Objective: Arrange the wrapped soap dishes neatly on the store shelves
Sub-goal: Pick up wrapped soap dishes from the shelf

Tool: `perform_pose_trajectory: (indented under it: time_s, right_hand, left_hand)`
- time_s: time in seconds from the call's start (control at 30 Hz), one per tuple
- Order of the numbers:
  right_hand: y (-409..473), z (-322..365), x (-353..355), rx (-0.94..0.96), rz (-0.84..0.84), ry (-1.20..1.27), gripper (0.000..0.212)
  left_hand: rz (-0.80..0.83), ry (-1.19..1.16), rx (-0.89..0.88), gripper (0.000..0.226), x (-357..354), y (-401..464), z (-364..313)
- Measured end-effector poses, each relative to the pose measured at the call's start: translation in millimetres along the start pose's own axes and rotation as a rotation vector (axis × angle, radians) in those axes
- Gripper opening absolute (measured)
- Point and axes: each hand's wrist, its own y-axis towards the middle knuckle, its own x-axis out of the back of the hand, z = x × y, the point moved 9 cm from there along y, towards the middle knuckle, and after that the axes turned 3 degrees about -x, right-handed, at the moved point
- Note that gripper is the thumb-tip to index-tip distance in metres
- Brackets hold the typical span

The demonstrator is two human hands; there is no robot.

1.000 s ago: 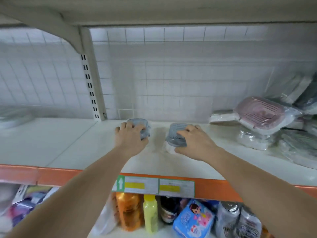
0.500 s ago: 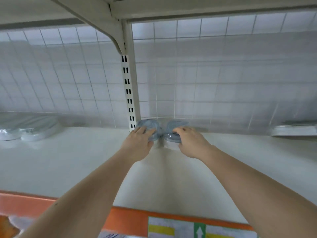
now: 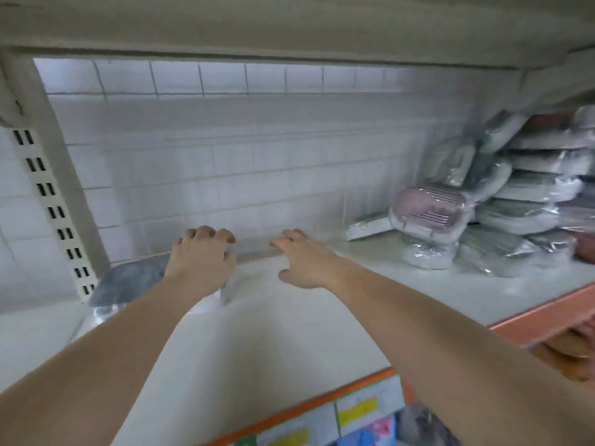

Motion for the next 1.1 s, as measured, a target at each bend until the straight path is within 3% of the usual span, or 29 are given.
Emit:
perform_pose_trajectory:
  time_s: [0.2, 0.3, 0.43, 0.53, 0.7, 0.83, 1.0, 1.1]
  right_hand:
    - [-64.5, -148.9, 61.7, -0.357, -0.208, -0.184, 0.056]
    - [-95.6, -210.7, 88.3, -0.481, -0.284, -0.227, 0.063]
    - [-110.0, -266.5, 97.6, -0.481, -0.19, -0.151, 0.079]
    - [-102.0, -284.3, 104.6, -0.381, -0.218, -0.035, 0.075]
    - [-83.8, -293.1, 105.3, -0.28, -0.212, 0.134, 0.073]
    - [-79.7, -291.4, 111.3, -0.292, -0.272, 0.127, 0.077]
    - [-73.5, -260.2, 127.5, -0.217, -0.46, 0.256, 0.078]
    - [-61.3, -224.9, 113.8, -0.129, -0.487, 0.296, 0.083]
  left_hand:
    - [0.037, -0.139, -0.23, 0.039, -15.7, 23.0, -143.6]
    - [0.062, -0.209, -0.296, 0.042, -20.7, 34.8, -205.9]
    - [0.12, -0.354, -0.327, 0.046, -27.8, 50.7, -272.9]
    - [0.193, -0.45, -0.304, 0.048, -38.9, 63.9, -308.2]
    - [0.183, -0.606, -0.135, 0.044, -49.8, 78.4, -321.6]
    - [0.117, -0.599, -0.119, 0.048, -50.0, 78.7, -317.7]
    - [-0.178, -0.656, -0.023, 0.046, -15.4, 71.1, -284.2]
    - [-0.287, -0.653, 0.076, 0.039, -3.0, 61.0, -243.6]
